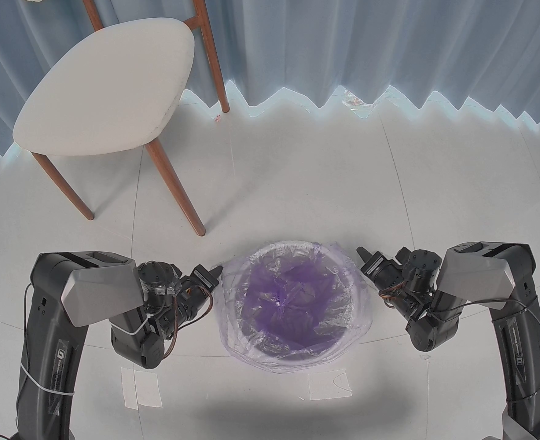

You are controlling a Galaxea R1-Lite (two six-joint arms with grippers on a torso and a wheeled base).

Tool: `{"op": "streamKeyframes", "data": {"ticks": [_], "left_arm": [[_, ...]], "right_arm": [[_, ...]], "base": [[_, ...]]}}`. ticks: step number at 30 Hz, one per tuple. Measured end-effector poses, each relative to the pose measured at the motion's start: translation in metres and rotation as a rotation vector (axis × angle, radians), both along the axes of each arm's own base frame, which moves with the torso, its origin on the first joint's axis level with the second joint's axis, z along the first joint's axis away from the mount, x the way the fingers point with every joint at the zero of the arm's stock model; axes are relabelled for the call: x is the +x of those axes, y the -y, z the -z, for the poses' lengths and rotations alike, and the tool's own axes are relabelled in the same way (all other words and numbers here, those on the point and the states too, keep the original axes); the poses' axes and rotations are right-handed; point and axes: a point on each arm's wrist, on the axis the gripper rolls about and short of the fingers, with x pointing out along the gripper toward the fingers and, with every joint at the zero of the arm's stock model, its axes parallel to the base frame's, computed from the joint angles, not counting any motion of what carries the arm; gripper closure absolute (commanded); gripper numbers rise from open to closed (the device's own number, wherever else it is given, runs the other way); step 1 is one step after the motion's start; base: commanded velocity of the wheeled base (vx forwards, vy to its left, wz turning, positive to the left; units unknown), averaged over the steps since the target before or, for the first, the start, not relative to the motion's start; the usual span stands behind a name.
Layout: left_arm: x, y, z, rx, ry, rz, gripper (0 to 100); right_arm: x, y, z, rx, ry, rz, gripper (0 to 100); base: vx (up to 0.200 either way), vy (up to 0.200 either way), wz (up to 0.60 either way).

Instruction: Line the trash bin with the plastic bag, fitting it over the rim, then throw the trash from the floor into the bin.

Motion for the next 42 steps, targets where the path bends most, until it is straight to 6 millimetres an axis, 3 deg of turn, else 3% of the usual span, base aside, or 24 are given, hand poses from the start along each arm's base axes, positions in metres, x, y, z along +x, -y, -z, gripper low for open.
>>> {"op": "streamKeyframes", "data": {"ticks": [10,11,18,25,36,42], "left_arm": [[0.001,0.002,0.003,-0.003,-0.001,-0.018,100],[0.002,0.001,0.003,-0.003,-0.003,-0.020,0],[0.000,0.002,0.003,-0.026,-0.018,-0.025,0],[0.002,0.002,-0.006,-0.080,-0.018,-0.065,0],[-0.008,-0.002,-0.050,-0.164,0.027,-0.115,0],[-0.030,-0.009,-0.075,-0.169,0.028,-0.105,0]], "right_arm": [[0.001,0.001,0.003,0.003,-0.004,-0.001,100],[0.001,0.001,0.003,0.001,-0.005,0.002,0],[0.001,0.006,0.002,0.020,-0.015,0.014,0],[-0.001,0.016,-0.018,0.132,-0.034,0.043,0],[-0.034,0.032,-0.055,0.200,-0.083,-0.014,0],[-0.045,0.034,-0.067,0.208,-0.088,-0.067,0]], "base": [[0.000,0.000,0.00],[0.000,0.000,0.00],[0.000,0.000,0.00],[0.000,0.000,0.00],[0.000,0.000,0.00],[0.000,0.000,0.00]]}}
